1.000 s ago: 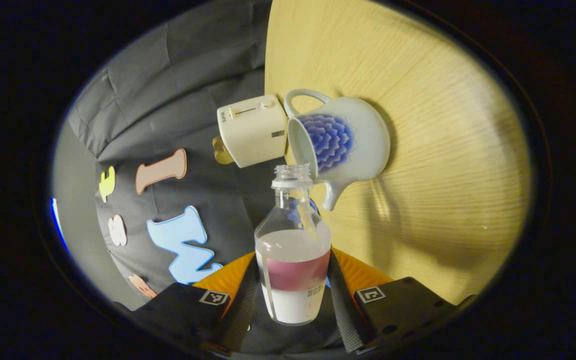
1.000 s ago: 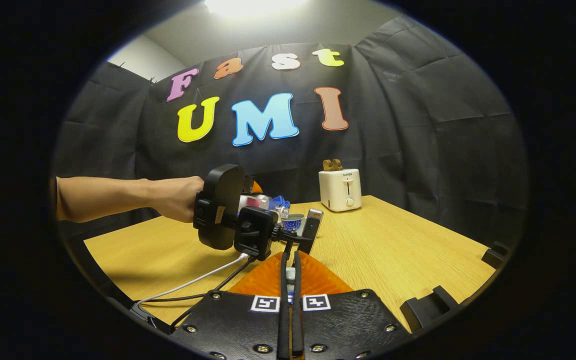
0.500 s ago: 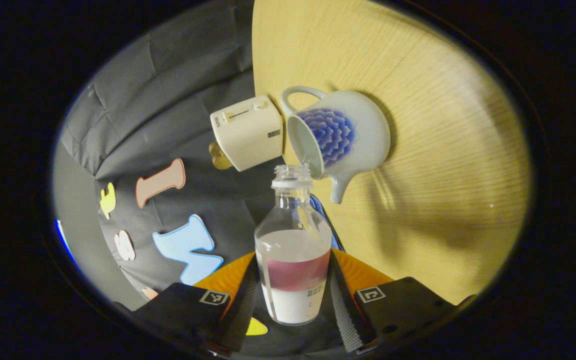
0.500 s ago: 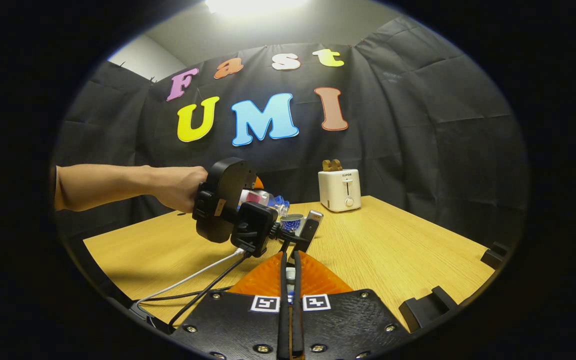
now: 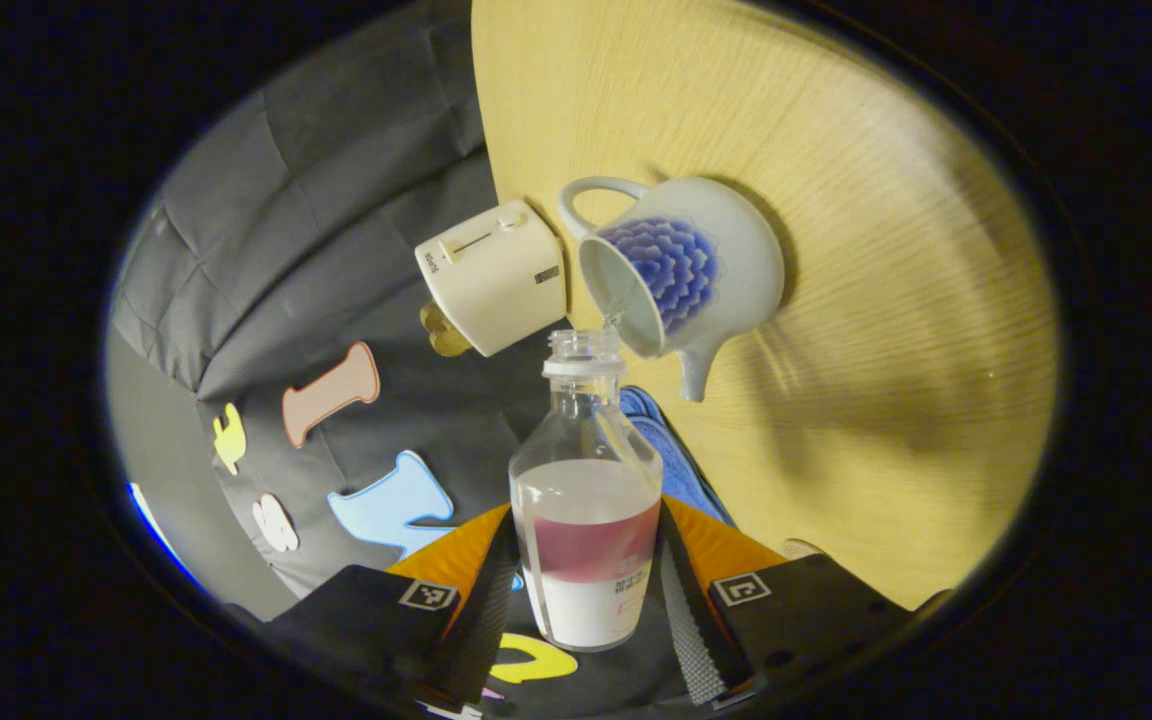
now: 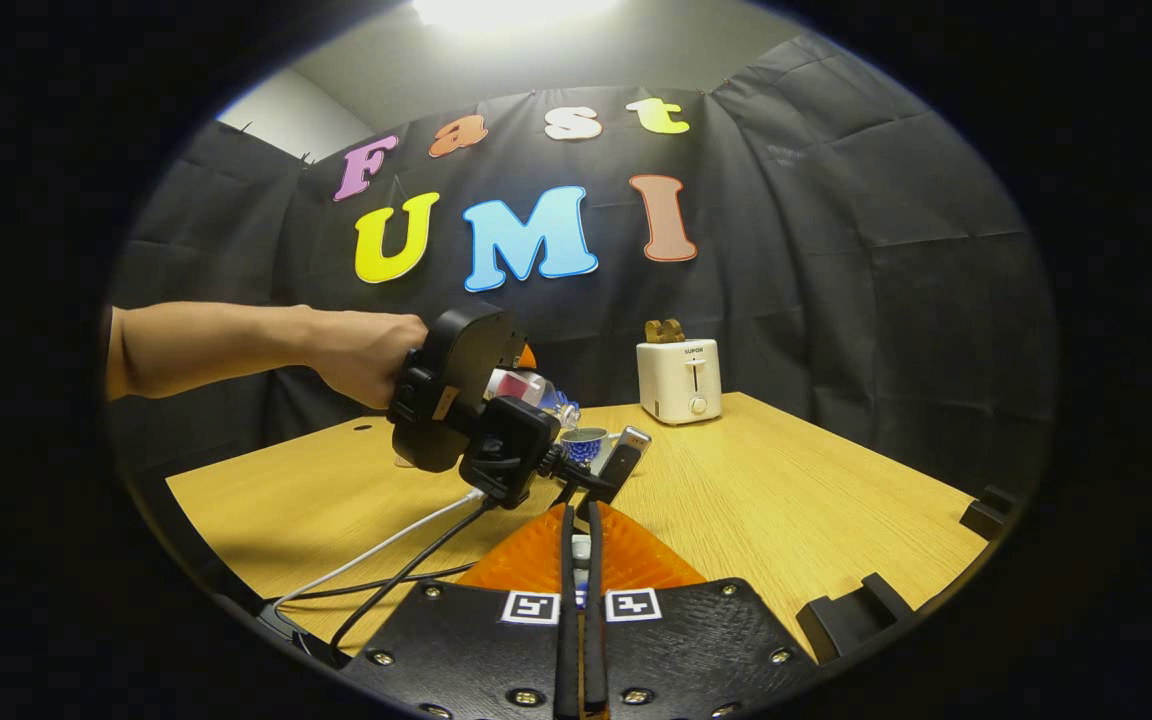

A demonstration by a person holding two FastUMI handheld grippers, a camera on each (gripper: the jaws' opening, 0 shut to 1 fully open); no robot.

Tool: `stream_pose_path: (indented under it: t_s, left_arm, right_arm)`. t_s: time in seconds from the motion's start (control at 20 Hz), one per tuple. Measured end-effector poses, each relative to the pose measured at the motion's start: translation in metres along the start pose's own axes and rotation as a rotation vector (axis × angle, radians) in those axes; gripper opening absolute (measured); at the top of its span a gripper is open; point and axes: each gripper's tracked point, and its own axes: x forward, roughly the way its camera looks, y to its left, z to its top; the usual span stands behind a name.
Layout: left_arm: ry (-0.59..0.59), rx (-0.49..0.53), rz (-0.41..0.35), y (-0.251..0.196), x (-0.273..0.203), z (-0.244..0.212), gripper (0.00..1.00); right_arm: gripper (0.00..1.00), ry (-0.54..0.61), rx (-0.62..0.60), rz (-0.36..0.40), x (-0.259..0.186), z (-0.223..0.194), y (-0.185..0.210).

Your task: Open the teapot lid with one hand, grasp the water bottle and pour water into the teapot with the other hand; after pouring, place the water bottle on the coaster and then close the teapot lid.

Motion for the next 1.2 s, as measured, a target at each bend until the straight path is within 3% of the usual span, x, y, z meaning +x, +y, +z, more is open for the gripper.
stream_pose_path:
  t_s: [0.6,0.65,0.8,1.2]
  left_arm:
    - [0.017,0.089,0.028,0.01,0.0,-0.002,0.84]
    - [0.018,0.094,0.028,0.011,-0.001,-0.001,0.78]
    - [0.024,0.103,0.029,0.012,-0.001,-0.001,0.84]
    - [0.009,0.07,0.037,0.009,0.002,-0.001,0.84]
  right_arm:
    - [0.02,-0.006,-0.009,-0.002,0.0,0.001,-0.001]
    - [0.02,-0.011,-0.016,-0.006,0.0,0.002,-0.002]
    - [0.02,-0.019,-0.024,-0.007,-0.001,0.004,-0.001]
    - [0.02,-0.012,-0.02,-0.009,-0.001,0.001,-0.002]
